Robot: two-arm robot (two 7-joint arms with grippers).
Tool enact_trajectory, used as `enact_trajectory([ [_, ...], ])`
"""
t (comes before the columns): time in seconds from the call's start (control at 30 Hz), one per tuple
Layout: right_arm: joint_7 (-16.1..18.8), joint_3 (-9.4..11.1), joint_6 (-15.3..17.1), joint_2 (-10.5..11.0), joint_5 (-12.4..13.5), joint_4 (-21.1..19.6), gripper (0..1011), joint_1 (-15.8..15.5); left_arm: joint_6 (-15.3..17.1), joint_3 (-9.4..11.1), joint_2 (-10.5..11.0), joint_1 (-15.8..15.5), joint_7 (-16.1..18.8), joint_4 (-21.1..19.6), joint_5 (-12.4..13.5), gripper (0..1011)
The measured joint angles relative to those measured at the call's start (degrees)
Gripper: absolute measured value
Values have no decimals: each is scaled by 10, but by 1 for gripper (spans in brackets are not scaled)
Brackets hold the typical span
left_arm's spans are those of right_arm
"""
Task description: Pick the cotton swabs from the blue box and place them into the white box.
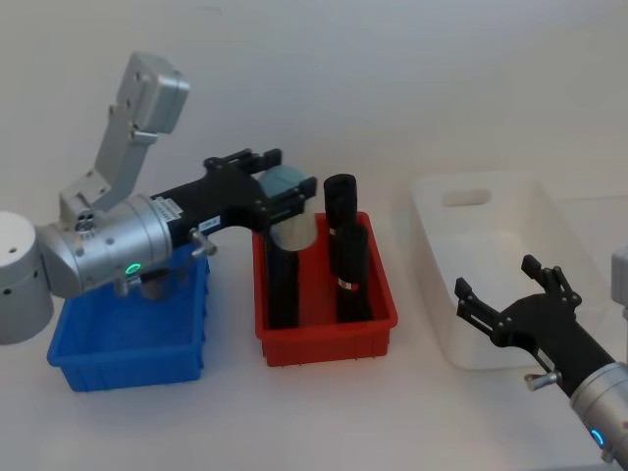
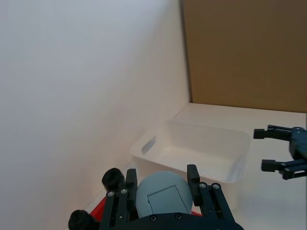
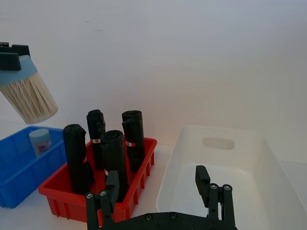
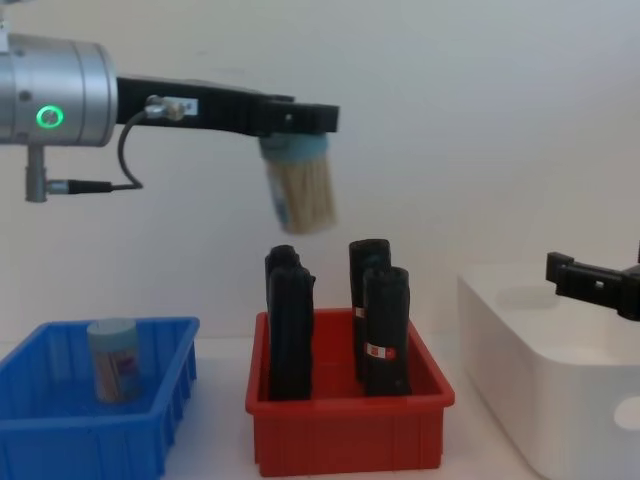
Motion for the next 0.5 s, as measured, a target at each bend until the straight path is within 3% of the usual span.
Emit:
enact_trajectory([
  [0.17, 0, 0, 0, 0, 0, 0, 1002, 0, 0, 9, -11, -17, -42, 11, 0, 645],
  [0.5, 0, 0, 0, 0, 0, 0, 1002, 0, 6, 24, -27, -43, -94, 27, 4, 645],
])
